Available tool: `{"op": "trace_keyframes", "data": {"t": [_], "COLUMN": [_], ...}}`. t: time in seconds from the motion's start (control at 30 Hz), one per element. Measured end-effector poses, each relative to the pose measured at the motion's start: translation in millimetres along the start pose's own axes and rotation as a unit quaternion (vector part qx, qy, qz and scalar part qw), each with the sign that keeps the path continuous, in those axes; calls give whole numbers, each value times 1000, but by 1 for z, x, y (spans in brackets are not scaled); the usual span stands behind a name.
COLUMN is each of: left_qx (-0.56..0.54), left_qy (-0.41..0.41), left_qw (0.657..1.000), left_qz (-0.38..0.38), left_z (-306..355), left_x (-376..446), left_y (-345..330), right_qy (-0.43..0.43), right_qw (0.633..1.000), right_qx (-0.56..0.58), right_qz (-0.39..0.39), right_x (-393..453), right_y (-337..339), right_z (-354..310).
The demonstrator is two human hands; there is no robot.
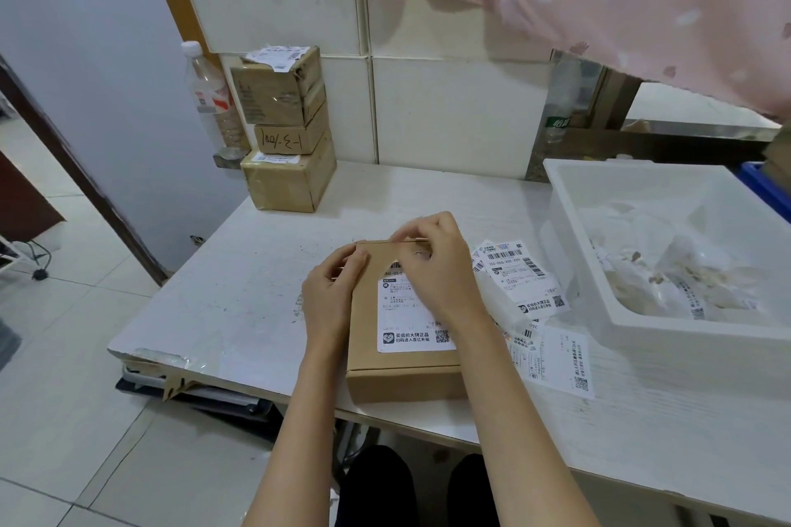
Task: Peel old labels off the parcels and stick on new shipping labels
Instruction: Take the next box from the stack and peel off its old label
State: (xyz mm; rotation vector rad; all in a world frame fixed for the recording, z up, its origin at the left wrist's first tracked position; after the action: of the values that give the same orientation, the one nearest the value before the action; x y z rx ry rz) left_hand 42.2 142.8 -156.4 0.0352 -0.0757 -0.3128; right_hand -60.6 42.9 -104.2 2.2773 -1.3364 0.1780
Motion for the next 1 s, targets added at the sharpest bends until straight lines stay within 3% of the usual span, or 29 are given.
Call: {"op": "trace_keyframes", "data": {"t": [0.07, 0.2, 0.5, 0.83, 1.0], "left_qx": [-2, -5, -3, 7, 2], "left_qy": [1, -2, 6, 8, 8], "left_qw": [1000, 1000, 1000, 1000, 1000], "left_qz": [0, 1, 2, 0, 4], "left_z": [1, 1, -1, 0, -1], "left_x": [-1, -1, 0, 1, 0], "left_y": [0, -1, 0, 0, -1], "right_qy": [-13, 37, 70, 2, 6], "right_qw": [1000, 994, 991, 1000, 994], "right_qx": [6, -98, -115, -26, -94], "right_qz": [21, 19, 16, 9, 49], "right_x": [1, -1, 1, -4, -9], "right_y": [3, -4, -7, 5, 9], "right_z": [1, 7, 9, -2, 2]}}
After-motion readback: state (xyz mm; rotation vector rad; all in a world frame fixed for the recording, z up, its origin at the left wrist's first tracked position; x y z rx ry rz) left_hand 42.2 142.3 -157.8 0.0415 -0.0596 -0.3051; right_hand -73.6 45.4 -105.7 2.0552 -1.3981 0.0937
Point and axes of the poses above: each hand's wrist, its own x-axis towards the middle knuckle, its own y-axis out of the back of the hand, z = x × y, the point moved 2 cm from there along x, towards the middle knuckle, and after that the axes turned 8 degrees about z, right-handed, at the moved point
